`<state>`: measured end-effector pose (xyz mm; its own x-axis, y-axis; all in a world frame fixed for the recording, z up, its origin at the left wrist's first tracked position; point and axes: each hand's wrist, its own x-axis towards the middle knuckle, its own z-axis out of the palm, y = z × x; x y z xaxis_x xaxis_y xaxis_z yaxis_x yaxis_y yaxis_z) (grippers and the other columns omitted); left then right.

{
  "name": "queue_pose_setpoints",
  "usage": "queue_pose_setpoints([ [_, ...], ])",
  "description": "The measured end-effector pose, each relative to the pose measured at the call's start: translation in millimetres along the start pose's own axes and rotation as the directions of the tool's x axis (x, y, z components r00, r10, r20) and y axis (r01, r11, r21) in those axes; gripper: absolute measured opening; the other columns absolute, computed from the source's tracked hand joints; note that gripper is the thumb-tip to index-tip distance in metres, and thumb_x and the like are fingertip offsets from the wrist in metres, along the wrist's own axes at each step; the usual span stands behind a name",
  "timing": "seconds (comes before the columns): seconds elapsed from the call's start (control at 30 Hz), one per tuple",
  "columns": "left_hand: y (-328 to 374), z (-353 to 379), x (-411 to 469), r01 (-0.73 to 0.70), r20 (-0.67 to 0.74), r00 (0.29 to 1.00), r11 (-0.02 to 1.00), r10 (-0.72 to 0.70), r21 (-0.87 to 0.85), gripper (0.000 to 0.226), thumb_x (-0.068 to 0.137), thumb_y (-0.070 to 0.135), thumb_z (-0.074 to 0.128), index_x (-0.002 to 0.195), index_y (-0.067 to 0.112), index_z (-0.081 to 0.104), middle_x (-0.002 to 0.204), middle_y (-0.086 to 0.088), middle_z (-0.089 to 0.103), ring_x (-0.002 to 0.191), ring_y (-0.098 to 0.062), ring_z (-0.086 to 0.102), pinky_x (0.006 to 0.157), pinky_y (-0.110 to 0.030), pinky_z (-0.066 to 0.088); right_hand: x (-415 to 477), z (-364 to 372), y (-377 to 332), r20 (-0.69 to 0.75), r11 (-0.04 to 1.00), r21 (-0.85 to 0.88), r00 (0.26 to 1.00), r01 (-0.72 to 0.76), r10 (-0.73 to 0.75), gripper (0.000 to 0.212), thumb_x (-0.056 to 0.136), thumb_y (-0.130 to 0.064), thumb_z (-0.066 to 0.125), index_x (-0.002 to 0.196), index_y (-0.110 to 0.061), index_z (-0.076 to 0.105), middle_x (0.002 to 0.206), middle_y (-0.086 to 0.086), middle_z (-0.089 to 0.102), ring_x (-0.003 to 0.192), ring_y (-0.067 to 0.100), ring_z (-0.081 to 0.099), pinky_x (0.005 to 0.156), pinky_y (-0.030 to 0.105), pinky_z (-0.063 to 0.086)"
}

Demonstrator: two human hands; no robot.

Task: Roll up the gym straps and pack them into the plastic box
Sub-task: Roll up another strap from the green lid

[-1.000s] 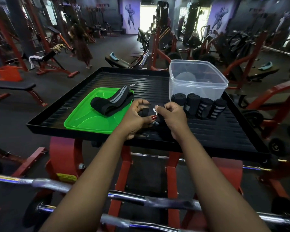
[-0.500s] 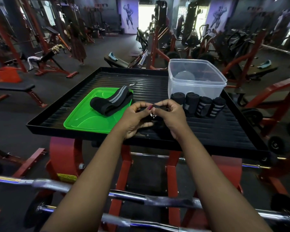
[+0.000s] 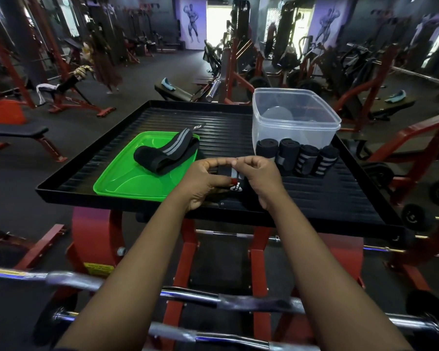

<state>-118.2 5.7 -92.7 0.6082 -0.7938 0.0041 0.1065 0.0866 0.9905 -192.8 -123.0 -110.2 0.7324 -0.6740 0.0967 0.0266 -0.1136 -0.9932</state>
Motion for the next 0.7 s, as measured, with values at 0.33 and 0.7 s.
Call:
queue_pose_setpoints([
  [0.33, -2, 11, 10, -0.212, -0.101, 0.961, 0.921, 0.257, 0.326, 0.032, 0.072, -0.005, 0.075, 0.092, 0.019, 0.07, 0.08, 0.013, 0.072, 0.076, 0.005, 0.063, 0.073, -0.011, 0.048, -1, -10, -4, -0.1, 0.995, -0.096, 0.994, 0.031, -0.04, 0.033, 0.071, -0.044, 0.082, 0.096, -0.027, 0.07, 0.092, -0.005, 0.072, 0.081, 0.01, 0.066, 0.069, 0.029, 0.055],
  [0.7, -13, 95, 35, -0.231, -0.017, 0.957, 0.797, 0.289, 0.558, 0.033, 0.064, 0.004, 0.078, 0.089, 0.022, 0.066, 0.068, 0.015, 0.061, 0.053, 0.008, 0.055, 0.053, -0.005, 0.042, -19, -86, -4, -0.312, 0.932, -0.36, 0.937, 0.04, -0.161, 0.073, 0.059, -0.041, 0.09, 0.121, -0.022, 0.056, 0.117, 0.002, 0.06, 0.101, 0.014, 0.061, 0.09, 0.033, 0.052],
])
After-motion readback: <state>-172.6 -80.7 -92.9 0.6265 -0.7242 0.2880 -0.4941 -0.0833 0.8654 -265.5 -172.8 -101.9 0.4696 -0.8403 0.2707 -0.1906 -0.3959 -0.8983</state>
